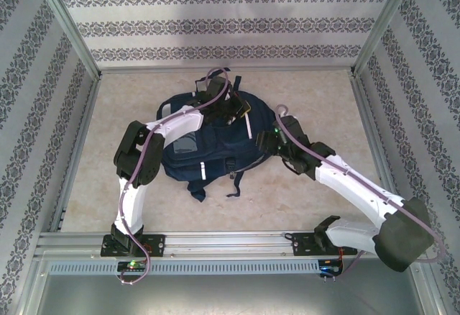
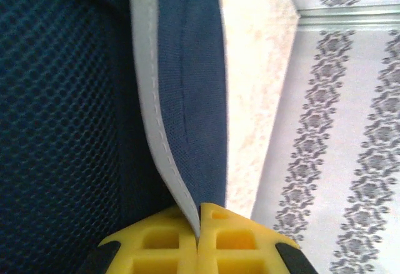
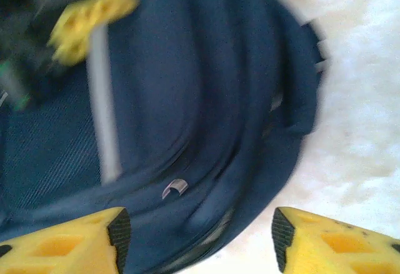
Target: Pack books, pencil case, and school supplies into a backpack
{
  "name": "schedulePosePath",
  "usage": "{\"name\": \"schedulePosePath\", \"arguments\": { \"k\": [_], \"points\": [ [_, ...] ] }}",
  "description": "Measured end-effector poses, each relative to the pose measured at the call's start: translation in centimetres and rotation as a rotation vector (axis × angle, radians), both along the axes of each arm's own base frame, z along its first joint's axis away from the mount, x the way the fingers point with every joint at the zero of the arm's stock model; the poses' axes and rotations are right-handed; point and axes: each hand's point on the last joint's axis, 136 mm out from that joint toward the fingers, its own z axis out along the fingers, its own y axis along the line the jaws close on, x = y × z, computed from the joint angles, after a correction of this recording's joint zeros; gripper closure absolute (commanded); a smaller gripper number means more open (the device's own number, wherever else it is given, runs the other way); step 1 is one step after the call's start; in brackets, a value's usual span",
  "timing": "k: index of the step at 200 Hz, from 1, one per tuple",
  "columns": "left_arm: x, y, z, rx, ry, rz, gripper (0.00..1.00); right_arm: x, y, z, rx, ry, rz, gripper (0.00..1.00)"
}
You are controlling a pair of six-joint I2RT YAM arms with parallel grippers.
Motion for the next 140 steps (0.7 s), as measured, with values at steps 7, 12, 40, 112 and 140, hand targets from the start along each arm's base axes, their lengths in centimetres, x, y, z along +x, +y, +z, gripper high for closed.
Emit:
{"name": "schedulePosePath", "arguments": {
  "k": [7, 12, 40, 112, 140],
  "points": [
    [0.4, 0.3, 0.3, -0.011, -0.006, 0.008, 1.0, -0.7, 1.0, -0.2, 0.002, 0.002, 0.058, 0.4],
    [0.6, 0.4, 0.4, -0.019, -0.007, 0.01, 1.0, -1.2, 1.7, -0.4, 0.004, 0.006, 0.095, 0.4],
    [1.0, 1.4, 0.7, -0.036, -0.005, 0.001, 0.7, -4.0, 4.0, -2.5, -0.003, 0.048, 0.247, 0.41],
    [-3.2, 4.6, 4.3, 0.067, -0.058, -0.082, 0.57, -4.9, 1.3, -3.6, 0.018, 0.046, 0.187, 0.44],
    [-4.3, 6.6, 5.7, 0.142, -0.09, -0.096, 0.56, -4.7, 0.7, -2.8, 0.058, 0.026, 0.161, 0.42]
  ]
}}
